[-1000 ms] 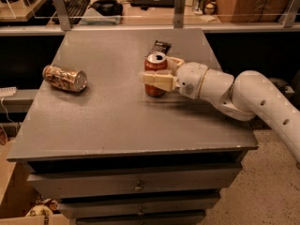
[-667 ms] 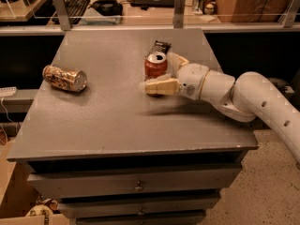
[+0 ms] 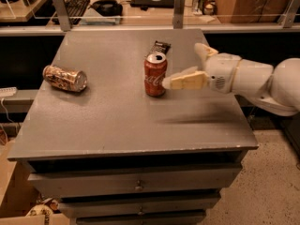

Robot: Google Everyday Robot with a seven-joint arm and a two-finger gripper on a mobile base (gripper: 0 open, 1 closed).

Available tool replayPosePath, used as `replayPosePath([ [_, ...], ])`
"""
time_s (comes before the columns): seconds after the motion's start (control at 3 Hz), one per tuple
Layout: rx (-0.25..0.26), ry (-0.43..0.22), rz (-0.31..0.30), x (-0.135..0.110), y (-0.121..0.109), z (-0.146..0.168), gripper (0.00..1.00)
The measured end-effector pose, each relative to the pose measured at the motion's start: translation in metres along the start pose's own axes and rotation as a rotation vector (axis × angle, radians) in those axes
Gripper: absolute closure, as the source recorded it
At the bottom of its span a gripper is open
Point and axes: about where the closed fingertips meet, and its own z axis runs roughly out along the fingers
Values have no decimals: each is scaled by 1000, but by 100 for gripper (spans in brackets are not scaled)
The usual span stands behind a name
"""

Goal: Place coke can upright

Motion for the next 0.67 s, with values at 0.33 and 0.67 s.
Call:
replayPosePath([
  [0.33, 67, 60, -54, -31, -9, -59, 0],
  [0.67, 137, 123, -104, -67, -11, -115, 0],
])
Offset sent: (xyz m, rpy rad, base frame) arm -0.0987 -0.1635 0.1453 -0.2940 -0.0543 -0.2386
